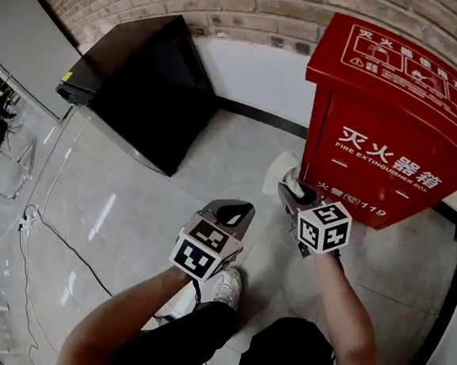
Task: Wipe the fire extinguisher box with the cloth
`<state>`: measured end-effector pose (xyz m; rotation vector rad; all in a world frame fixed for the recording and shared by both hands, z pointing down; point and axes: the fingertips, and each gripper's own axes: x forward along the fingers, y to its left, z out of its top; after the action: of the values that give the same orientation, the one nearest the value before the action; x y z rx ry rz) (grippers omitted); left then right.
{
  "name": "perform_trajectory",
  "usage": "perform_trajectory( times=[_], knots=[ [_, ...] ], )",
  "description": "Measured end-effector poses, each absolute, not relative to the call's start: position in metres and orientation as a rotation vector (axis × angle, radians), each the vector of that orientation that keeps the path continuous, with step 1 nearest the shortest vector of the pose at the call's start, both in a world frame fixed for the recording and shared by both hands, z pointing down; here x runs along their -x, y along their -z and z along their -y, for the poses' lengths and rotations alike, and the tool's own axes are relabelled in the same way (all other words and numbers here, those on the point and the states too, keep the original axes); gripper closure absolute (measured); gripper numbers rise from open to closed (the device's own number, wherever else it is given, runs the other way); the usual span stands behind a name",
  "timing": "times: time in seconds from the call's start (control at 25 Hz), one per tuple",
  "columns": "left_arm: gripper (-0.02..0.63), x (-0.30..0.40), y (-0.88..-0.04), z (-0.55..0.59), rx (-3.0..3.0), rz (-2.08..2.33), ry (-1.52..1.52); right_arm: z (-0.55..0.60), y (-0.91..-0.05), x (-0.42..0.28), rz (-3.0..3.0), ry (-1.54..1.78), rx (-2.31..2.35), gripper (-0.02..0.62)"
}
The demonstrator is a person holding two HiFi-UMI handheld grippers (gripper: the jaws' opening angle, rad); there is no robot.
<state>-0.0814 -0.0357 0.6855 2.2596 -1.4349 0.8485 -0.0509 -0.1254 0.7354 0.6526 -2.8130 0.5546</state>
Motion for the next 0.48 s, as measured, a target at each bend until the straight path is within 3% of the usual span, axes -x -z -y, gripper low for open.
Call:
perform_trajectory(
  times=[0.16, 0.48],
  knots=[
    [0.606, 0.037, -0.646, 0.05, -2.303, 1.44, -0.746, 0.105, -0.678, -0.028, 2.873, -0.441, -0.734, 0.502],
    [0.606, -0.123, -0.574, 0.072, -2.565, 1.243, -0.717, 0.08, -0.588, -0.206, 2.864, -0.23, -1.12, 0.5]
  ],
)
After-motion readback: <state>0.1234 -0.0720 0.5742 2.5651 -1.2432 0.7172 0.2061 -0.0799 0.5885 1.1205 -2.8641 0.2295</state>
